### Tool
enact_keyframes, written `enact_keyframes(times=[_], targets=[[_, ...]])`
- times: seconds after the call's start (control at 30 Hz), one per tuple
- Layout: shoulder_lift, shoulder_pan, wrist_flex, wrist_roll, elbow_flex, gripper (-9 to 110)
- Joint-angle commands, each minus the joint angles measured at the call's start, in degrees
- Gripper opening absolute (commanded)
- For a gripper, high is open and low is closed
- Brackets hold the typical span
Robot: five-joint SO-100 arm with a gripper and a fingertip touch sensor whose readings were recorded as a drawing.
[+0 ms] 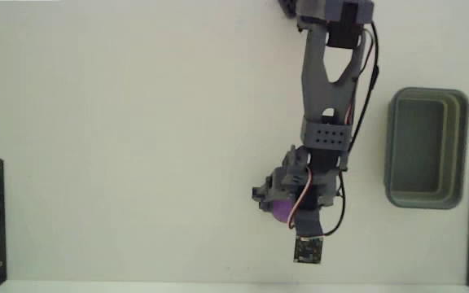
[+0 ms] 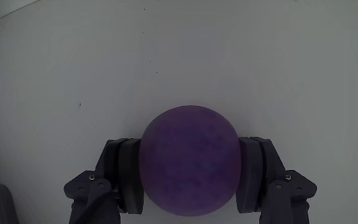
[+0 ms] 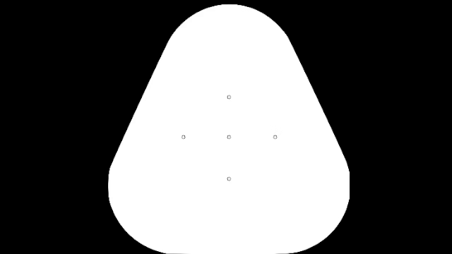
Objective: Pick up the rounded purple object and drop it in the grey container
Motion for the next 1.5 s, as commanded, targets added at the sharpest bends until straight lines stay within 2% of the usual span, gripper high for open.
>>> enact_keyframes(times=[0.0, 1.47], targets=[[1.9, 0.5, -1.0, 0.1, 0.2, 84], [1.9, 0.5, -1.0, 0.1, 0.2, 72]])
